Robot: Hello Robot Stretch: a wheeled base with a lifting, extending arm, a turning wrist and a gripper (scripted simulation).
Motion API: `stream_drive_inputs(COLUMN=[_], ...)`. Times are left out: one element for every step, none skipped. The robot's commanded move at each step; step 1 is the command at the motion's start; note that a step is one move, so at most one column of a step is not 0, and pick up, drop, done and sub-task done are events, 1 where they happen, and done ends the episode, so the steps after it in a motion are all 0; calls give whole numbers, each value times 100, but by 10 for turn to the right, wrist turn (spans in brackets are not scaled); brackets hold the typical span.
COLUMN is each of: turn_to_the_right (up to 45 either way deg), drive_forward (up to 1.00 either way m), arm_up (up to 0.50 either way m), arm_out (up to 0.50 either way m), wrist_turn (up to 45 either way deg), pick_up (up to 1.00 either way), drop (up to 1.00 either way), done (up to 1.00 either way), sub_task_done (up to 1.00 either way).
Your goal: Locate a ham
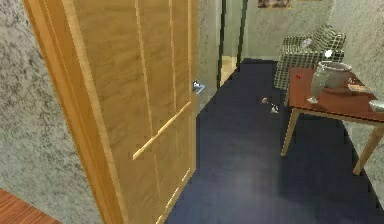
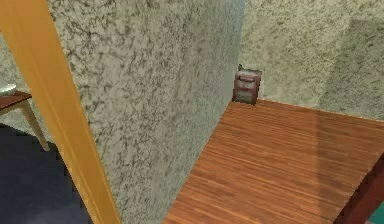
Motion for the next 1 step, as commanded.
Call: stream_drive_inputs(turn_to_the_right=[180], drive_forward=[0], arm_up=[0], arm_out=[0], wrist_turn=[0], pick_up=[0], drop=[0], done=[0], sub_task_done=[0])
